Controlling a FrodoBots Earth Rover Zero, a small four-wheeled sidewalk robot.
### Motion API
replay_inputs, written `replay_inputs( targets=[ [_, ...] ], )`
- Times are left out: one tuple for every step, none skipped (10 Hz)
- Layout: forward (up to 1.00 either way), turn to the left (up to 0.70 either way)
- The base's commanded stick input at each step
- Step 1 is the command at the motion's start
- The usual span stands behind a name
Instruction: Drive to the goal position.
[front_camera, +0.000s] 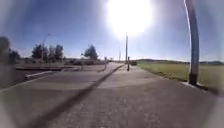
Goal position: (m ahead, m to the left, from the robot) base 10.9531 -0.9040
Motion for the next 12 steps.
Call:
replay_inputs(
  targets=[
    [1.0,0.0],
    [1.0,0.0],
    [1.0,0.0],
    [1.0,0.0],
    [1.0,0.0],
    [1.0,0.0],
    [1.0,0.0],
    [0.91,0.0],
    [0.69,0.0],
    [0.47,0.0],
    [0.24,0.0],
    [0.02,0.0]
  ],
)
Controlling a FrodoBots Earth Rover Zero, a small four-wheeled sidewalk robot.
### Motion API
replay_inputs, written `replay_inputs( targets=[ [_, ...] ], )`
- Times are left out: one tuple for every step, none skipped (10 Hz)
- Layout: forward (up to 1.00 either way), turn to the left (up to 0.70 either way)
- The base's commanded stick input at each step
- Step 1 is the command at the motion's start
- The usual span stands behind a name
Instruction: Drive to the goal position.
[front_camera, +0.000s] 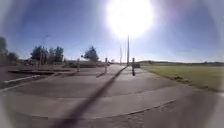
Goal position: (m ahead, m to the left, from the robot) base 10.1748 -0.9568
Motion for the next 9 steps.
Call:
replay_inputs(
  targets=[
    [0.0,0.0],
    [0.0,0.0],
    [0.0,0.0],
    [0.0,0.0],
    [0.0,0.0],
    [0.0,0.0],
    [0.0,0.0],
    [0.0,0.0],
    [0.0,0.0]
  ],
)
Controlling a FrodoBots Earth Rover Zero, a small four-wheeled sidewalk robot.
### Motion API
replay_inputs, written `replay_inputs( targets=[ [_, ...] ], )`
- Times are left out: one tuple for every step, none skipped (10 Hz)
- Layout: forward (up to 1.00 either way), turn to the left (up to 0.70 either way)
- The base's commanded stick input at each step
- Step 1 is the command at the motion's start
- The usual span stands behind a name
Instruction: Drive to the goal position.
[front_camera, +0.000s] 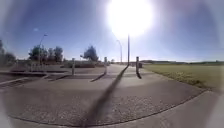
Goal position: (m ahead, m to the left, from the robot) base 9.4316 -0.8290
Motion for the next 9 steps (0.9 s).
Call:
replay_inputs(
  targets=[
    [0.19,0.0],
    [0.67,0.0],
    [1.0,0.0],
    [1.0,0.0],
    [1.0,0.0],
    [1.0,0.0],
    [1.0,0.0],
    [1.0,-0.19],
    [1.0,-0.38]
  ],
)
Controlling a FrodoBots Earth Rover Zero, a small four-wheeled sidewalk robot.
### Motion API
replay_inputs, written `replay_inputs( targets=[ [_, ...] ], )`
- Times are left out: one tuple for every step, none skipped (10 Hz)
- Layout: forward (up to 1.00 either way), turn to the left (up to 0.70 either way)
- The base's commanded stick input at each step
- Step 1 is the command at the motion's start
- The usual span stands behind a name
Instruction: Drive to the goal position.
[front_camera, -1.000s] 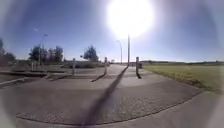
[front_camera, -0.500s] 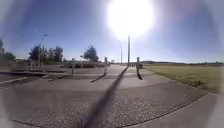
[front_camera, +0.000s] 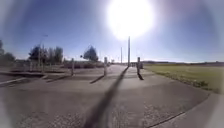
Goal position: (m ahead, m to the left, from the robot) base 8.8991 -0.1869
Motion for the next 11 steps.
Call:
replay_inputs(
  targets=[
    [1.0,-0.25],
    [1.0,-0.08],
    [1.0,0.0],
    [1.0,0.0],
    [1.0,0.0],
    [1.0,0.0],
    [1.0,0.0],
    [1.0,0.0],
    [1.0,0.0],
    [1.0,0.0],
    [1.0,0.0]
  ],
)
